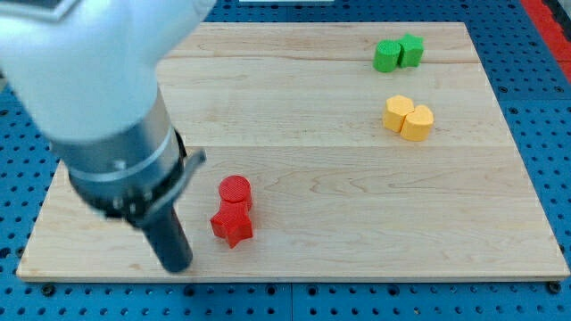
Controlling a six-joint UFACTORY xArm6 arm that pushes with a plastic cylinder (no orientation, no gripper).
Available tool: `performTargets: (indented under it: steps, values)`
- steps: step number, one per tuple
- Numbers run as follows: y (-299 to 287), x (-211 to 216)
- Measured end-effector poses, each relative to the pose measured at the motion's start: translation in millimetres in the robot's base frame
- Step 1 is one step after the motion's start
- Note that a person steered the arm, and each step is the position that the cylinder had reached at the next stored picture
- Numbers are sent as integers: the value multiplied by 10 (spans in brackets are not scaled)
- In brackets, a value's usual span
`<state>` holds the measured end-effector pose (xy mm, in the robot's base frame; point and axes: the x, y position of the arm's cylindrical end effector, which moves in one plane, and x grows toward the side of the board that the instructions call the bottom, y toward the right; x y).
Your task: Move the red blocks towards the top center of the board
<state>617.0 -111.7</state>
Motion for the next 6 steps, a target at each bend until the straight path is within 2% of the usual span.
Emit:
performTargets:
  steps: [1, 2, 4, 6]
  values:
    - [239, -103]
    - [371, -466]
    - [620, -898]
    - [662, -1653]
